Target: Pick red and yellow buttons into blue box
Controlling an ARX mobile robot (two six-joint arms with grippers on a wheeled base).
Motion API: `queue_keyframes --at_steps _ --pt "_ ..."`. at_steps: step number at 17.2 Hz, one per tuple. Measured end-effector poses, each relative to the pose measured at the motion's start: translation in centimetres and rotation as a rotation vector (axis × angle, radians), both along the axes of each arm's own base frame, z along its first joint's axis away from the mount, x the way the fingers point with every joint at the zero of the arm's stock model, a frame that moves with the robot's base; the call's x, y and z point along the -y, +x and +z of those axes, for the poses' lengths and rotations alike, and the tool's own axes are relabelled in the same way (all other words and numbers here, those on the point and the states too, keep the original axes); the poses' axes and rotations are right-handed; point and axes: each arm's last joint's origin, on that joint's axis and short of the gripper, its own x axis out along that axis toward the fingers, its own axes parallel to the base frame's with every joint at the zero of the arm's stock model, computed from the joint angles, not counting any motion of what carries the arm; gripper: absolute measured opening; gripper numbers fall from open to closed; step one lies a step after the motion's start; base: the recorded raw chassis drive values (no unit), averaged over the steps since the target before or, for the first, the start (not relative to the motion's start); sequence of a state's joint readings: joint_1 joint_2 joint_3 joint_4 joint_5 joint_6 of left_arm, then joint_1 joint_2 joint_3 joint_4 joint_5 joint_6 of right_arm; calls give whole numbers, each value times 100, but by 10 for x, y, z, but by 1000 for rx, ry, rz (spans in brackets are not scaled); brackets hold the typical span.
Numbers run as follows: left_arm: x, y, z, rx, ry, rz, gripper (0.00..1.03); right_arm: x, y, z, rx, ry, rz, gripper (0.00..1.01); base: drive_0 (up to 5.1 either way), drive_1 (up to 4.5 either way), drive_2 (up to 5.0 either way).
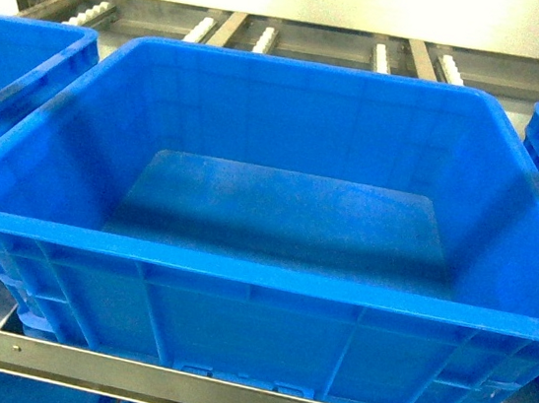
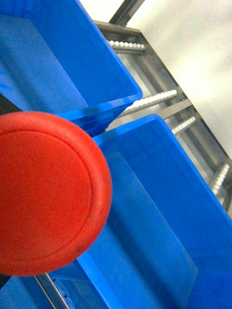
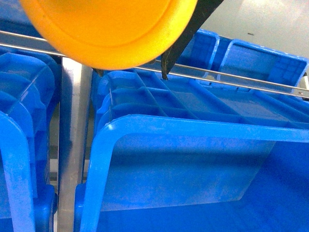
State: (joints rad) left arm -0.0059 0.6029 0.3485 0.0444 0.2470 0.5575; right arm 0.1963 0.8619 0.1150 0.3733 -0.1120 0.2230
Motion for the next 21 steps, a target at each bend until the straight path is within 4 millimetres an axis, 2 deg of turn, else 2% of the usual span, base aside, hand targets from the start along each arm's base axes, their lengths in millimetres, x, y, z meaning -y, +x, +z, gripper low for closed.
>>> queue_keyframes --at_steps 4,16,19,21 --pt "0 0 0 2 -1 -7 25 0 0 0 0 -1 -4 27 -217 236 6" --pt "0 0 0 -1 0 1 25 3 -3 2 -20 -6 1 27 0 0 0" --pt "0 0 0 -1 0 0 25 3 0 11 10 -6 3 27 0 0 0" --pt "0 0 0 -1 0 -1 25 -1 8 35 90 -9 23 27 0 0 0"
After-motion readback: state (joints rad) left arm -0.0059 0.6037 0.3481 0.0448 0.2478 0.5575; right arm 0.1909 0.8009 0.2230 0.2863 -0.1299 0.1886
